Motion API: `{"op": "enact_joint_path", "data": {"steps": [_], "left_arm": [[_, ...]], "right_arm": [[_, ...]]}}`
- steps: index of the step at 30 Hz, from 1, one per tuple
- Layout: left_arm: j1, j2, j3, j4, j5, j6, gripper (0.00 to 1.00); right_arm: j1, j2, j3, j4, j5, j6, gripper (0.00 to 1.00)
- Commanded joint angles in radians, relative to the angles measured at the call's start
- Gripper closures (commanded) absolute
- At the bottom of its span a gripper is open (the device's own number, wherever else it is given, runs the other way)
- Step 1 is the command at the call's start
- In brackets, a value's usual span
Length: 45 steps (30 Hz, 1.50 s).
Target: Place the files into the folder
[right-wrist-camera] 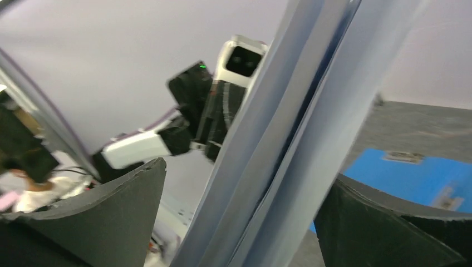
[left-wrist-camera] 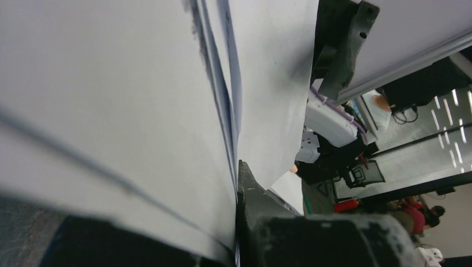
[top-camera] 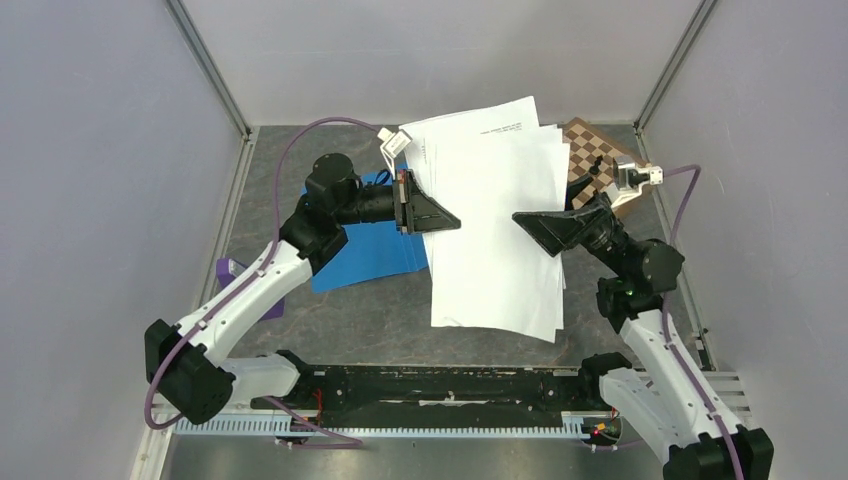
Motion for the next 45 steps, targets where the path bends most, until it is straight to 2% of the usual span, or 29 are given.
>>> {"op": "enact_joint_path", "data": {"steps": [1, 6, 11, 14, 21, 28, 37, 41, 45], "left_arm": [[-0.033, -0.056, 0.039, -0.211, 0.02, 0.269, 0.98], [-0.076, -0.079, -0.038, -0.253, -0.092, 0.407, 0.98], [-0.154, -0.119, -0.109, -0.296, -0.348, 0.578, 0.98], [-0.193, -0.125, -0.18, -0.215, -0.511, 0.61, 0.98], [-0.221, -0.114, -0.4, 0.183, -0.677, 0.621, 0.98], [-0.25, -0.083, -0.551, 0.495, -0.723, 0.737, 0.9], [-0.252, -0.063, -0.537, 0.52, -0.633, 0.788, 0.89], [-0.256, -0.053, -0.529, 0.515, -0.606, 0.822, 0.95], [-0.275, -0.07, -0.534, 0.482, -0.606, 0.881, 0.96]], "right_arm": [[0.007, -0.059, 0.087, -0.528, -0.026, -0.506, 0.09], [0.009, -0.078, 0.034, -0.617, -0.022, -0.643, 0.27], [0.01, -0.126, -0.036, -0.63, 0.0, -0.759, 0.3], [0.018, -0.159, -0.115, -0.57, 0.026, -0.803, 0.3], [0.026, -0.182, -0.318, -0.328, 0.052, -0.789, 0.29], [0.043, -0.117, -0.377, -0.177, 0.067, -0.769, 0.29], [0.081, -0.027, -0.315, -0.147, 0.081, -0.796, 0.29], [0.089, 0.025, -0.286, -0.133, 0.104, -0.801, 0.29], [0.108, 0.053, -0.257, -0.119, 0.128, -0.801, 0.29]]}}
